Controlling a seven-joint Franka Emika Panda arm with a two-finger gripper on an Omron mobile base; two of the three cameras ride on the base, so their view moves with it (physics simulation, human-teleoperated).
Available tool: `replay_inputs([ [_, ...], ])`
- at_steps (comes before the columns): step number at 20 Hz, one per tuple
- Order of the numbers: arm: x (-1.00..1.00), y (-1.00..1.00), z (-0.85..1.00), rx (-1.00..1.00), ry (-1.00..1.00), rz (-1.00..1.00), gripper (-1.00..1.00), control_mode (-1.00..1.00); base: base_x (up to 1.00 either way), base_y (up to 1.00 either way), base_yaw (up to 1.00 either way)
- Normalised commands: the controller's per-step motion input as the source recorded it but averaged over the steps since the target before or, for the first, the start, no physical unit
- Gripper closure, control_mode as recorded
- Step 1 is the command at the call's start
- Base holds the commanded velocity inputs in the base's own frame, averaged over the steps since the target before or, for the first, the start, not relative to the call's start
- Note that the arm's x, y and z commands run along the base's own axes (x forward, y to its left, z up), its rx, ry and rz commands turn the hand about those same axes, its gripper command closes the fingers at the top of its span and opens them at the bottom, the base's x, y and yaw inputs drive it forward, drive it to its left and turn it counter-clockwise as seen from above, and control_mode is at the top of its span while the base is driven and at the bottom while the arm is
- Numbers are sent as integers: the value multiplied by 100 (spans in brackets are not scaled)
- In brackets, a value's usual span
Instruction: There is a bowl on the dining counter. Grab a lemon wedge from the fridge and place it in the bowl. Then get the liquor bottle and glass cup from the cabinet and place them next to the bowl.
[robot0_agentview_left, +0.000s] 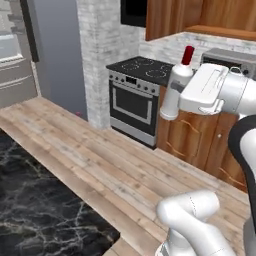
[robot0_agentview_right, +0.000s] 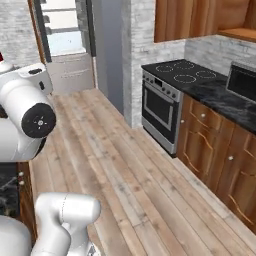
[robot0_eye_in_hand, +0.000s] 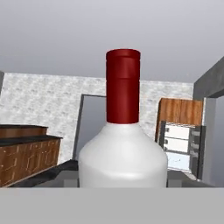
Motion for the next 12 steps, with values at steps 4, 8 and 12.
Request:
replay_inputs([
  [4,0,0,0,0,0,0,100,100,-100,-33,41],
  [8,0,0,0,0,0,0,100,100,-100,-21,38],
  [12,0,0,0,0,0,0,100,100,-100,20,37],
])
